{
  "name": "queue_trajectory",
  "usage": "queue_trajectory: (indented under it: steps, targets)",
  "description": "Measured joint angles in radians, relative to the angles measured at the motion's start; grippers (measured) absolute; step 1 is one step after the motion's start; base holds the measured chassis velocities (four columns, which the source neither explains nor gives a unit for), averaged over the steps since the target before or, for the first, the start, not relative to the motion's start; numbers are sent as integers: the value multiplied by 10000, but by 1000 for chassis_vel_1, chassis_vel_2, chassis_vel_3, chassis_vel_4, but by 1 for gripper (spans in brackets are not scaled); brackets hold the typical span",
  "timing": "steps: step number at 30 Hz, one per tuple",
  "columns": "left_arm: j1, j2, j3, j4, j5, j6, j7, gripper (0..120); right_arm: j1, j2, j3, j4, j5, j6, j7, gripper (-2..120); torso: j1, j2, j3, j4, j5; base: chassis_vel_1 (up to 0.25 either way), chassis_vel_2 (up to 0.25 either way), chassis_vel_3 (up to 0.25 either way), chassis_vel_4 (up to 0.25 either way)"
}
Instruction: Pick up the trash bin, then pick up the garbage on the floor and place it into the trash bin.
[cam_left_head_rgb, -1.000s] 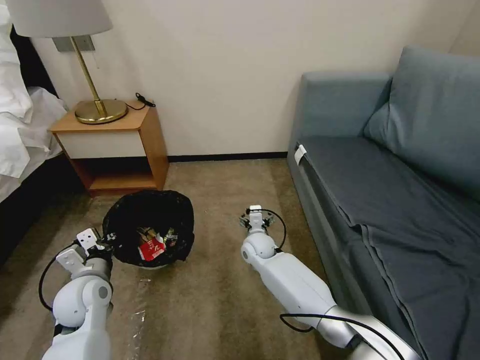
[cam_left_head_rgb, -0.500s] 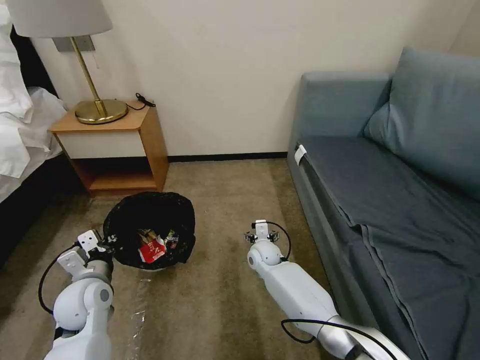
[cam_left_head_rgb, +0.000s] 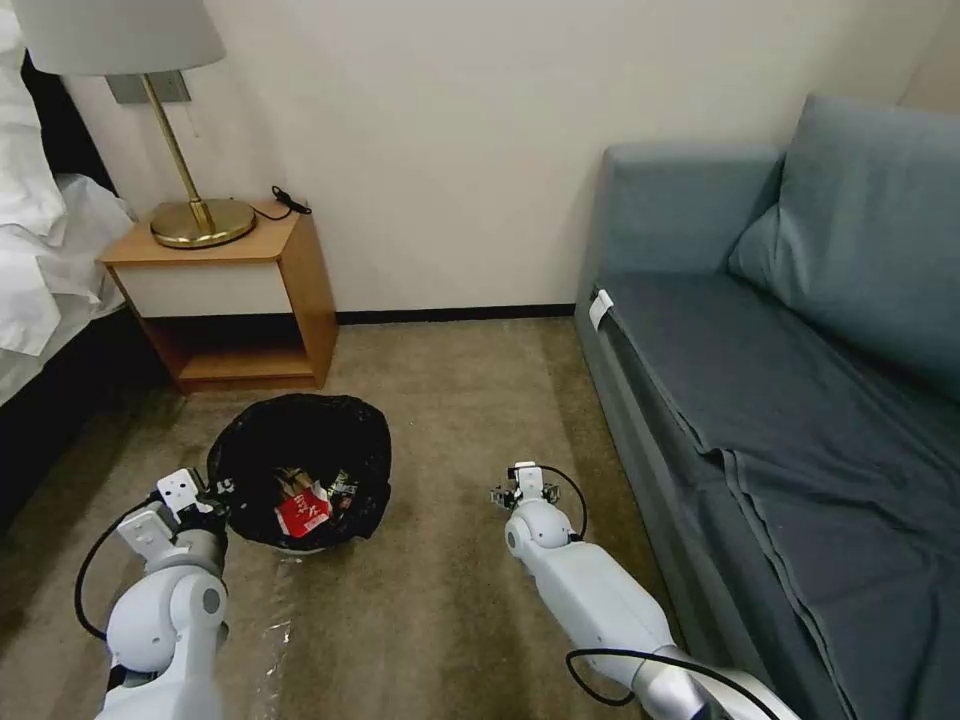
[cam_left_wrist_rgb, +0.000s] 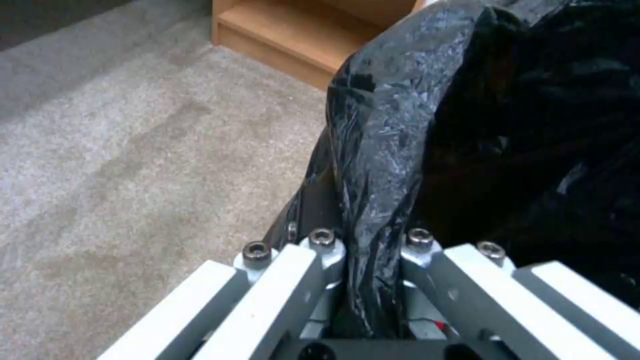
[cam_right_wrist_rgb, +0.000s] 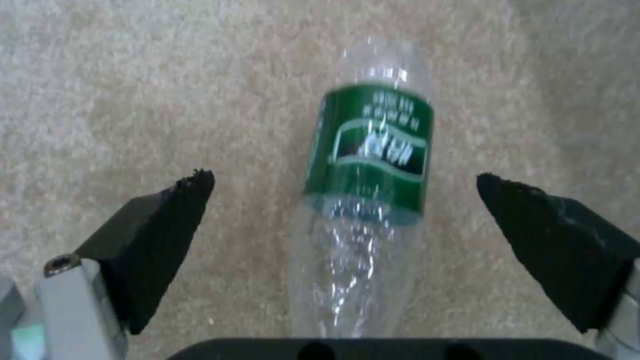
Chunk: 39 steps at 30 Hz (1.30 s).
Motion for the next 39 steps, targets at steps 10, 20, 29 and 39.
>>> queue_trajectory:
  steps: [10,20,29,39]
  targets:
    - [95,2,37,53,86,-164,106,3,-133,146,374,-498,-293,328,-614,100,0,0,0,0,0,0,0,0,0]
    - [273,-2,-7,10,151,-346,237,3,-424,438,889,-971,-647,694,-1462,100,0,0,0,1,0,0,0,0,0]
    - [450,-6,-31,-85,146,-437,289,3,-530,507,1346,-1461,-1136,1340,-2019,87,0,0,0,0,0,0,0,0,0]
    - [520,-16,-3,-183,150,-450,302,3,-925,394,1445,-1151,-1264,1562,-2078,48,0,0,0,-2,-1,0,0,0,0]
